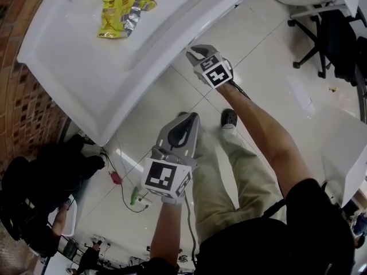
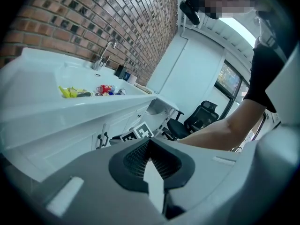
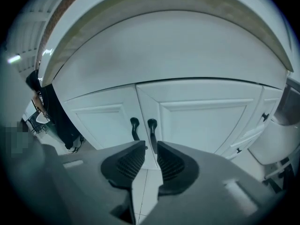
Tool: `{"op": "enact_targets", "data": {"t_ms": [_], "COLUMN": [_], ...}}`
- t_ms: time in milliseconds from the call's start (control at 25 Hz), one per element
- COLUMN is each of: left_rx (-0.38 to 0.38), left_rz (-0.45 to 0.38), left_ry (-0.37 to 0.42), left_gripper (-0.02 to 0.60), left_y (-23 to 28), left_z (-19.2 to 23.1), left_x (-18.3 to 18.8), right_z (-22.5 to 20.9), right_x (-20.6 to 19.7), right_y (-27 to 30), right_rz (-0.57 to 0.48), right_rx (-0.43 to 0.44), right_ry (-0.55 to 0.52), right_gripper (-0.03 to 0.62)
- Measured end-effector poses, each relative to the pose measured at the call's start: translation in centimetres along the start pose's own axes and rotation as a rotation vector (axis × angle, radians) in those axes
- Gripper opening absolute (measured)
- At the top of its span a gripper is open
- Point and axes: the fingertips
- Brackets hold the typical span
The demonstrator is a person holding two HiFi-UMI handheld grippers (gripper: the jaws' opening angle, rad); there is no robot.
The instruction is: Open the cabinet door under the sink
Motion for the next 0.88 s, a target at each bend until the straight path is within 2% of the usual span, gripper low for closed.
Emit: {"op": "enact_targets", "data": {"t_ms": [400,880], "left_rx": [0.011,0.011], "left_rz": [0.022,0.019], "left_ry": [-0.011,-0.022], "left_gripper": [0.015,0.015], "left_y": [-0.2,-0.8], "left_z": [0.9,0.7], "left_x": [-0.7,-1.1], "right_z": [-0.5,-0.6], "right_x": [1.1,1.3], "right_y": [2.1,3.9], "right_rz": [0.012,0.044], "right_rx": [0.005,-0.018], "right_ry": [0.022,-0.024], "right_gripper": [0.064,0.063]}}
Point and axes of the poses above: the fingertips, and each gripper's own axes: y forward along the fingers, z to its left, x out of its top, and after that the axes turned 10 degrees about z, right-handed
